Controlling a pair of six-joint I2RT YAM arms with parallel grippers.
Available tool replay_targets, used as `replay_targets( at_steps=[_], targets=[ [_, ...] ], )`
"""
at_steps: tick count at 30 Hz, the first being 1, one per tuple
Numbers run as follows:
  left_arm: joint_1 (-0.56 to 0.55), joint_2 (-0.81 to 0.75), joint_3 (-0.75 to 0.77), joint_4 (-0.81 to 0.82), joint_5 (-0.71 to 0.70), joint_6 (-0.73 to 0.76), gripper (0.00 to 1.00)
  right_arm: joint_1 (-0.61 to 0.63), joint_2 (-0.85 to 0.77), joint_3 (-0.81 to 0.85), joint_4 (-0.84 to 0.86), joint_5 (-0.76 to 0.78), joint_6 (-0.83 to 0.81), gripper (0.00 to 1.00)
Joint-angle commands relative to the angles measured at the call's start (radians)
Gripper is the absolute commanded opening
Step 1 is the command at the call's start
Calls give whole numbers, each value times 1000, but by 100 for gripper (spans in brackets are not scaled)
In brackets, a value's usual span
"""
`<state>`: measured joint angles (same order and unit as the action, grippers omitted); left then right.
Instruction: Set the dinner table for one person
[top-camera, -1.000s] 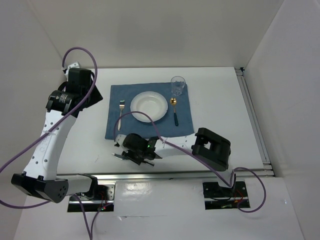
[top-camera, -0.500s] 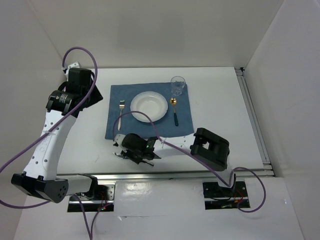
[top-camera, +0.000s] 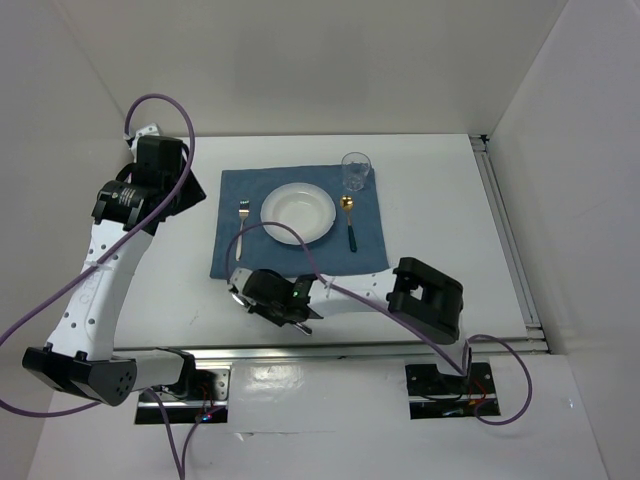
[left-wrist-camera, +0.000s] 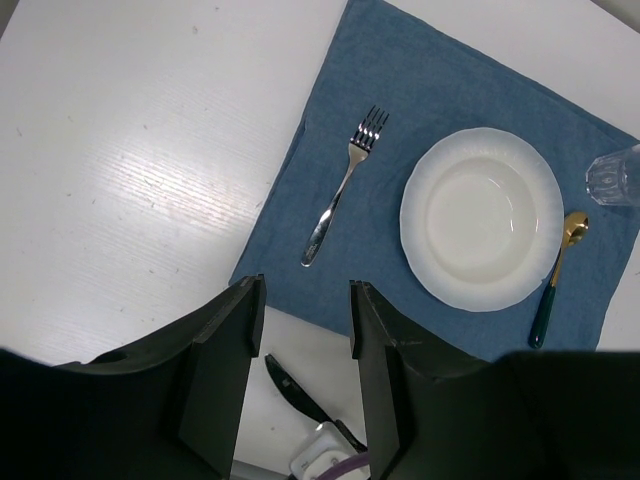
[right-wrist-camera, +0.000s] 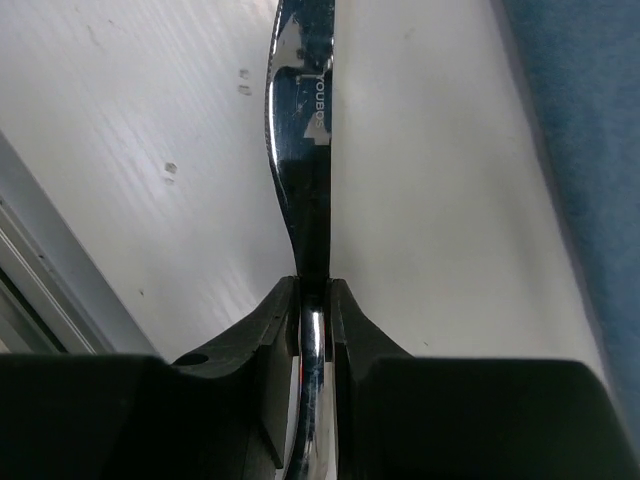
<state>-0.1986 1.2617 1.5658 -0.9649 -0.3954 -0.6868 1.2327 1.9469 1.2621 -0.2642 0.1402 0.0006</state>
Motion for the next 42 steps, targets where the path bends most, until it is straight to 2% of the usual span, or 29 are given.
replay_targets(
  at_steps=[1, 11, 15, 19, 22, 24, 33, 42],
  targets=[
    [5, -21, 8, 26, 0, -2, 56, 4, -130, 16, -15, 75, -45, 0],
    [14, -21, 17, 35, 9, -2, 56, -49, -354, -110, -6, 197, 13, 0],
    [14, -21, 17, 35, 9, -2, 56, -134, -462, -161, -56, 219, 81, 0],
    [14, -21, 17, 45, 29, -2, 56, -301, -548, -210, -87, 208, 147, 0],
    [14, -21, 17, 45, 38, -11, 56, -407, -548, -210, -115, 164, 186, 0],
    [14, -21, 8, 45, 38, -11, 56, -536, -513, -198, -124, 112, 196, 0],
    [24, -30, -1, 45, 29, -11, 56, -757, -301, -97, -49, 16, 205, 0],
    [33, -30, -12, 45, 38, -11, 56, -825, -96, 16, -7, -11, 225, 1]
  ],
)
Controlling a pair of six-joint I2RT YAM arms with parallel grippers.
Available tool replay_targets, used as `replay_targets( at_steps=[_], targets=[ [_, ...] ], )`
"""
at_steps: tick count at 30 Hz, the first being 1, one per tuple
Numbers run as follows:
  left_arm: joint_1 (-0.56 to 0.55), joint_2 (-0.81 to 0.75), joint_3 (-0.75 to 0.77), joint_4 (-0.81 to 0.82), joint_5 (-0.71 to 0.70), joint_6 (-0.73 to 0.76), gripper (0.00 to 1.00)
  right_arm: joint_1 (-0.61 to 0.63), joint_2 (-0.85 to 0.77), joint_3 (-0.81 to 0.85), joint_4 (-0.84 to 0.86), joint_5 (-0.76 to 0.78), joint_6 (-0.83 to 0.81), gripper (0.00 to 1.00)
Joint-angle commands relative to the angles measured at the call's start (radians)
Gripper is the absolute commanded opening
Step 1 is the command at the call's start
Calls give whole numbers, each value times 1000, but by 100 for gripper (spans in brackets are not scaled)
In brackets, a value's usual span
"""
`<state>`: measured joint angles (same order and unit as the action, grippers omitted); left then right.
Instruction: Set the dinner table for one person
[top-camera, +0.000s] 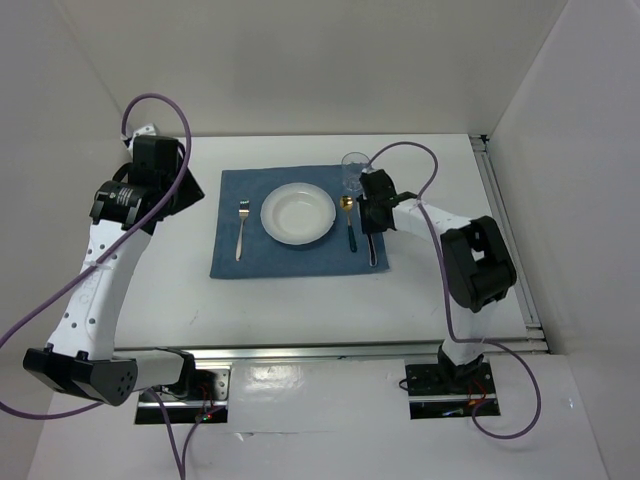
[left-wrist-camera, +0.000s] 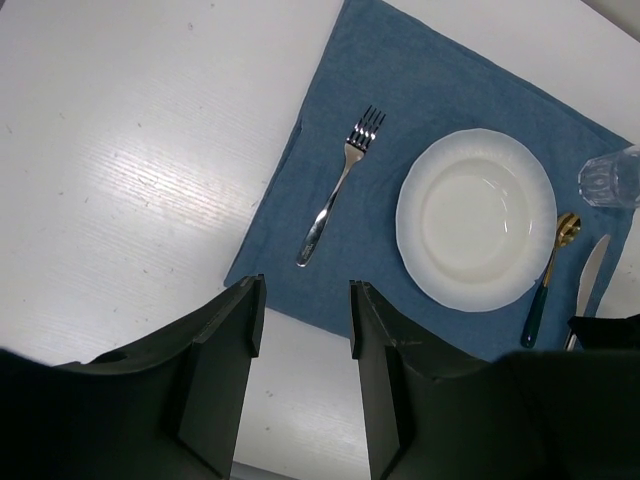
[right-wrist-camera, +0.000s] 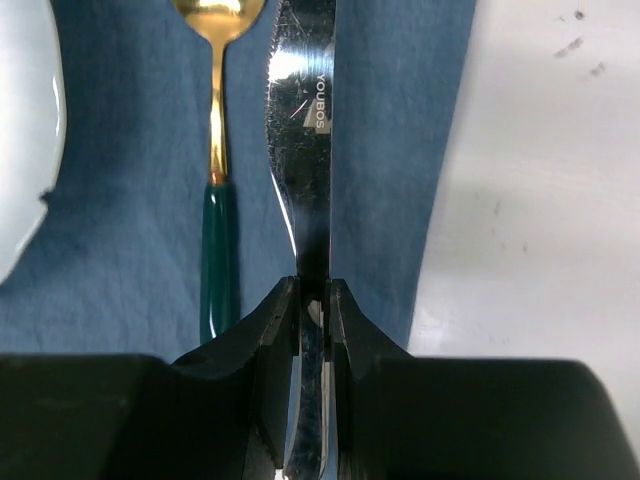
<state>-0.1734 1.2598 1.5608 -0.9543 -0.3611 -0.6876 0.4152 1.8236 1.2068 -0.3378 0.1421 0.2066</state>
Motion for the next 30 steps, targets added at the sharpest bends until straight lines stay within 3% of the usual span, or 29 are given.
replay_targets(
  at_steps=[1, 3, 6, 11, 12, 15, 23, 30],
  targets=[
    [8, -28, -7, 34, 4, -10, 56, -7, 42, 94, 66, -13, 33, 3],
    [8, -28, -7, 34, 4, -10, 56, -16, 68, 114, 56, -13, 45, 12],
    [8, -28, -16, 43, 4, -10, 56, -16, 109, 157, 34, 7, 57, 46],
    [8, -28, -16, 43, 13, -1, 56, -16, 73, 208, -55, 62, 79, 65],
    [8, -28, -16, 43, 13, -1, 56, -16, 51, 208, -70, 89, 91, 76],
    [8, -28, -16, 52, 22, -1, 56, -42, -58, 194, -131, 152, 149, 99],
    [8, 1, -16, 61, 62, 20, 56, -314, -306, 99, -305, 130, 327, 99],
    [8, 22, -34, 97, 102, 51, 56, -438, -483, -79, -241, 105, 327, 99]
  ],
)
